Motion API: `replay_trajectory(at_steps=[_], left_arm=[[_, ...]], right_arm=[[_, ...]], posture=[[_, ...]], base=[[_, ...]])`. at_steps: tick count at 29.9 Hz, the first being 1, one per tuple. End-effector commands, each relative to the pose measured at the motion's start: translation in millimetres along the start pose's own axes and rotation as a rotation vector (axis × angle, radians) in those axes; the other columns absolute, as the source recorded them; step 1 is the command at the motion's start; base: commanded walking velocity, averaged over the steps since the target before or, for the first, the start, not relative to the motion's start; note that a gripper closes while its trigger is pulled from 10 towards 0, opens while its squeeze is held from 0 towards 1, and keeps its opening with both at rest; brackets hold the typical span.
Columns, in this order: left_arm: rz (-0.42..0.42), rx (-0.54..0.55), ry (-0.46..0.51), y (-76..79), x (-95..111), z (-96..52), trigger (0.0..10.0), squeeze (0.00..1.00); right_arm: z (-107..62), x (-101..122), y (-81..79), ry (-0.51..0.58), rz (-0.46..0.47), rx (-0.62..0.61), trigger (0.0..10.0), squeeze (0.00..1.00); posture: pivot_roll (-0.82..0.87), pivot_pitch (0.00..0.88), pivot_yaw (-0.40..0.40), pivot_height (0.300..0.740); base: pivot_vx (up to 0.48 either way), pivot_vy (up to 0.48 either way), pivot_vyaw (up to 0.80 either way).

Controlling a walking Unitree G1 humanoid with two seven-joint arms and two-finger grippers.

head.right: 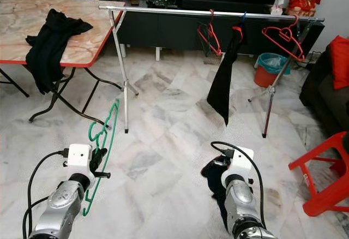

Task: Hang hanger

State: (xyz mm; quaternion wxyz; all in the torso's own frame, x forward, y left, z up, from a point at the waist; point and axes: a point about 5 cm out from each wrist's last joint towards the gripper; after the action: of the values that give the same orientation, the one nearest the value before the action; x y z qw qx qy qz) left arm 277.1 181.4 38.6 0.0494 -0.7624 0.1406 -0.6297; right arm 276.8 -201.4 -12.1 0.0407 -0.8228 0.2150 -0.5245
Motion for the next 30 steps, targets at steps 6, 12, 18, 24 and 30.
replay_trajectory(at_steps=[6,12,18,24,30], left_arm=[[0.033,-0.054,0.016,10.0,5,5.8,10.0,0.0],[0.025,-0.059,0.033,12.0,10,9.9,10.0,0.0],[0.034,-0.061,0.046,9.6,15,13.7,10.0,0.0],[0.029,-0.041,0.052,5.5,18,15.0,10.0,0.0],[0.029,-0.032,0.048,3.9,18,16.3,10.0,0.0]], right_arm=[[-1.1,-4,4.0,-0.025,0.025,-0.035,10.0,0.0],[-0.1,-1,3.3,-0.012,0.037,-0.036,10.0,0.0],[2.0,1,-3.2,-0.014,0.035,-0.009,10.0,0.0],[2.9,3,-3.6,-0.016,0.035,-0.005,10.0,0.0],[4.0,5,-7.3,-0.017,0.028,0.025,10.0,0.0]], posture=[[0.04,0.0,-0.062,0.74],[0.04,0.0,-0.057,0.74],[0.04,0.0,-0.062,0.74],[0.03,0.0,-0.065,0.74],[0.03,0.0,-0.065,0.74]], base=[[0.302,0.0,0.0],[0.306,0.0,-0.38],[0.309,0.0,0.0],[0.308,0.0,0.0],[0.317,0.0,0.0]])
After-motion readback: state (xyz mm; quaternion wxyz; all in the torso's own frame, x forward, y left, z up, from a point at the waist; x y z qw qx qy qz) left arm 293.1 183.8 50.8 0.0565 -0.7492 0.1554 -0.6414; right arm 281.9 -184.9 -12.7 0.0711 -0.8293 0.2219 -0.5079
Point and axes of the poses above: a point about 5 cm out from each wrist's last joint towards the gripper, its own z axis pointing out of the wrist towards the gripper, its own x axis along the axis of the wrist's last joint, y = z × x, and after that the axes turned 12 degrees about z, right-handed
